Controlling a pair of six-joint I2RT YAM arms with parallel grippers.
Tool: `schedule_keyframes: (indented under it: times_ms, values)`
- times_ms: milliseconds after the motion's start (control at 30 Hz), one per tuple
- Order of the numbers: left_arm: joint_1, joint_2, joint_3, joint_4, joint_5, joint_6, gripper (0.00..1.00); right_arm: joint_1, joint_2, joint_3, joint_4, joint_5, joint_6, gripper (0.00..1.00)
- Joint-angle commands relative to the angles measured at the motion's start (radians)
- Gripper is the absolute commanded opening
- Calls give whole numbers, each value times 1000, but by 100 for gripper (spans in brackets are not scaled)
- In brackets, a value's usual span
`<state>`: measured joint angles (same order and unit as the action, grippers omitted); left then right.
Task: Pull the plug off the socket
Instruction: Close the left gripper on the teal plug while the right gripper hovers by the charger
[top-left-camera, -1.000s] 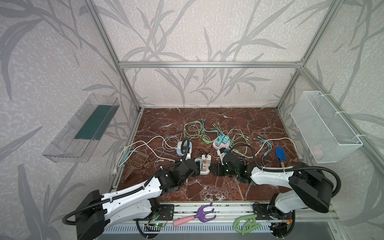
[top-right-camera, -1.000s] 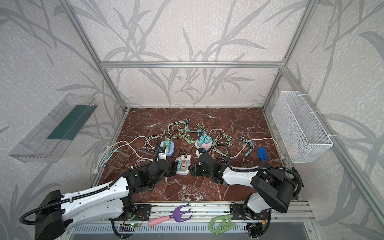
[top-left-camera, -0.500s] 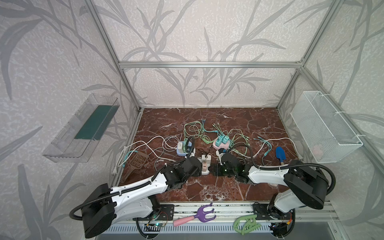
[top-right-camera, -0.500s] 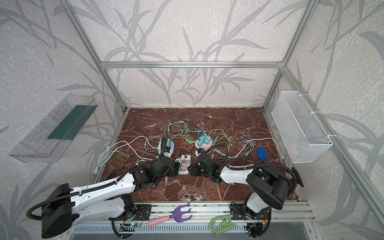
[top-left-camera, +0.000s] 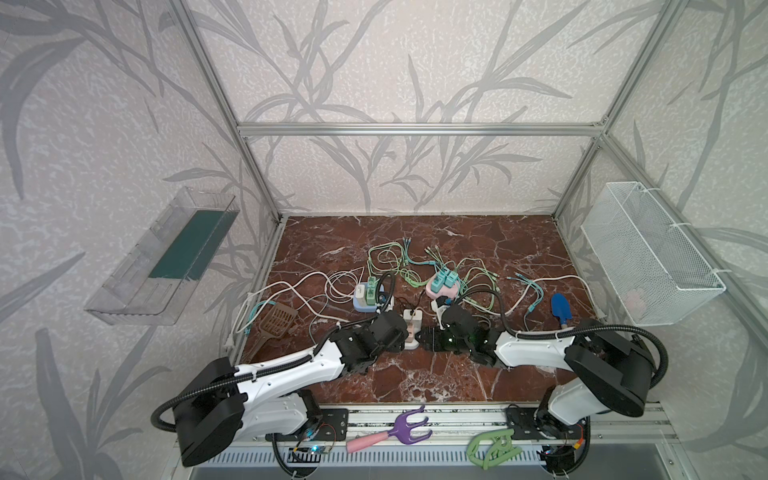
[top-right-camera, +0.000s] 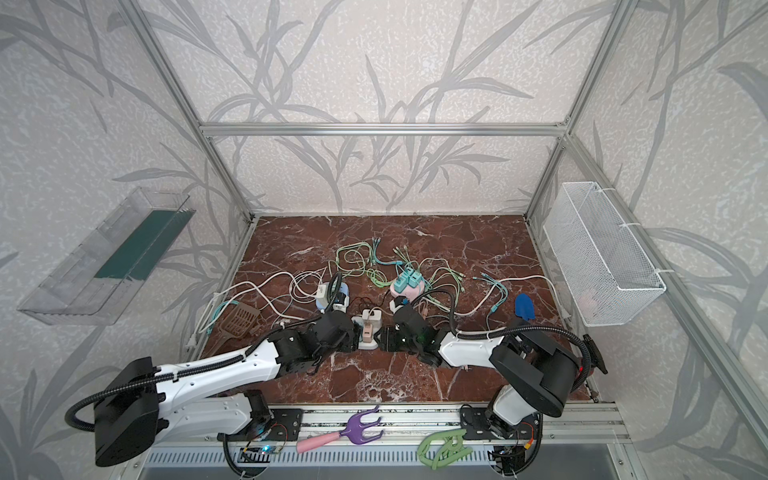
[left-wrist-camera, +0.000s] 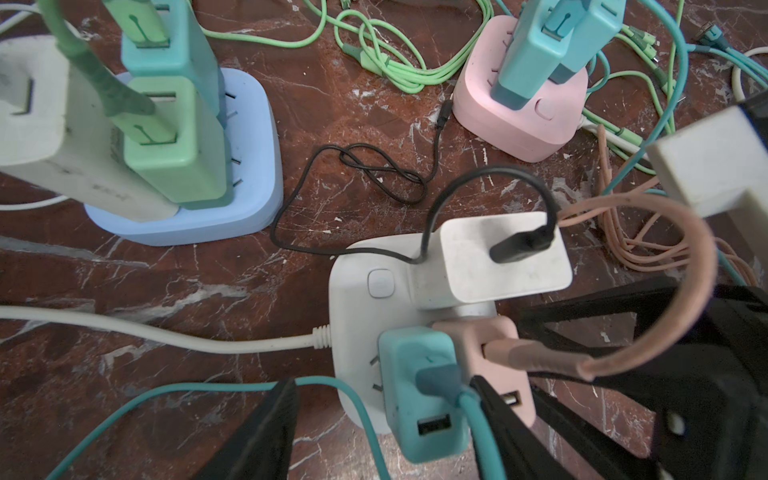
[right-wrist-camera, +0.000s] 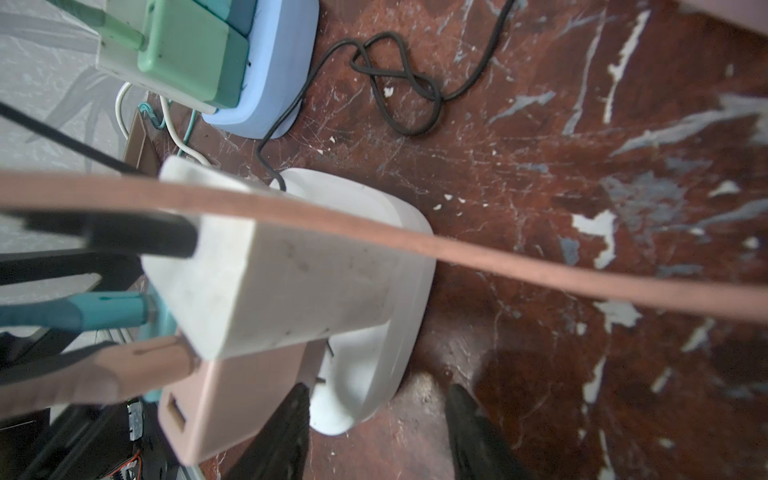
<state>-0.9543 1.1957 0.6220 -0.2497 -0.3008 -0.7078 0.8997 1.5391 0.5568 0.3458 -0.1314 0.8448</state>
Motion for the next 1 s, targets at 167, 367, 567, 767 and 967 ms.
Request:
schedule_keyframes:
  times_ms: [167,367,567,767,967]
  values:
    - [3,30,43,-30,2,-10,54,7,3,22,-10,24,-18,54]
    - [3,44,51,-28,12,-2,49,6,6,25,-8,27,-25,55]
    - [2,77,72,-41,23,1,47,7,7,22,2,30,-22,55]
    - [1,107,86,-58,33,-25,45,7,21,17,31,27,-19,56]
    - [-1,150,104,-48,66,-37,45,7,27,17,38,26,-13,57]
